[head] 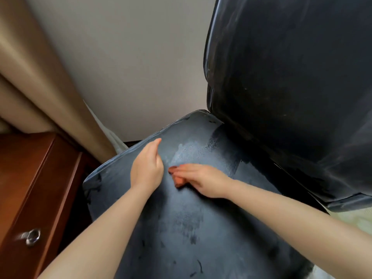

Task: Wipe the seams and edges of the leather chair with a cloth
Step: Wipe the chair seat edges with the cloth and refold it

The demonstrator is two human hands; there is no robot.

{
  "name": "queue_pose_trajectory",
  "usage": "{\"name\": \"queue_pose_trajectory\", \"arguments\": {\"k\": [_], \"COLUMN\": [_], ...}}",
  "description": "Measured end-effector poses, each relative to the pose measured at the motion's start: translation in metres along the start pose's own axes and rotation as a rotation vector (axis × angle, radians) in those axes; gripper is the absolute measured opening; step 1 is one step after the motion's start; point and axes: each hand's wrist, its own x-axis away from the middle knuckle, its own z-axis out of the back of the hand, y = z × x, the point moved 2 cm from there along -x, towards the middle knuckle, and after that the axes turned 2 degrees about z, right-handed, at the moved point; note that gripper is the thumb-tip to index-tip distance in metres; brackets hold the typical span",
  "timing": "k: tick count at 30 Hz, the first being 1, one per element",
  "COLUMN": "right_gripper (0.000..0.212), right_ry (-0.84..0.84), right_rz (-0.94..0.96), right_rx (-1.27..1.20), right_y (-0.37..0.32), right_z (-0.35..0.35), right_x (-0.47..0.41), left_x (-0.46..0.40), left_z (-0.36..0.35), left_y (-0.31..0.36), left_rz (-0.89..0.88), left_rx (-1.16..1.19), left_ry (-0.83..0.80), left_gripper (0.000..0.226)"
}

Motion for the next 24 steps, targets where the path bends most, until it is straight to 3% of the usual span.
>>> {"name": "queue_pose_trajectory", "arguments": {"k": [2,4,6,10,13,15,18,20,24], "right_gripper": [0.034,0.034,0.035,0.037,0.03,0.02,0.025,0.032,0.037], "right_ry": [0.189,0.312,0.27,0.015,-0.096,-0.032,0.308,0.438,0.407], "right_rz": [-0.28,-0.386,-0.269,0.165,0.307,0.204,-0.251,-0.508,-0.553], "right_rx": [0.009,0.053,0.039,-0.022,0.015,0.05,0.087,0.107,0.135], "right_y": [0.034,0.038,0.011,-0.047,-0.042,-0.014,0.037,0.056,0.06], "right_z": [0.016,0.012,-0.012,-0.044,-0.027,-0.005,0.033,0.046,0.048], "right_x": [-0.021,-0.04,-0.04,0.016,0.041,0.042,0.045,0.047,0.042], "left_x": [-0.001,0.0,0.001,-0.005,-0.007,-0.005,0.005,0.013,0.021], "left_z": [-0.001,-0.003,-0.004,-0.001,-0.007,-0.018,-0.036,-0.048,-0.069], "left_y": [0.0,-0.001,-0.003,-0.006,-0.003,0.003,0.015,0.025,0.029], "left_rz": [0.009,0.008,0.0,-0.019,-0.113,-0.179,-0.249,-0.327,-0.431], "left_rx": [-0.026,-0.047,-0.081,-0.149,-0.221,-0.258,-0.302,-0.363,-0.506], "left_ry": [0.001,-0.007,-0.032,-0.043,-0.119,-0.188,-0.27,-0.328,-0.436], "left_gripper": [0.048,0.046,0.046,0.046,0.044,0.044,0.044,0.046,0.051]}}
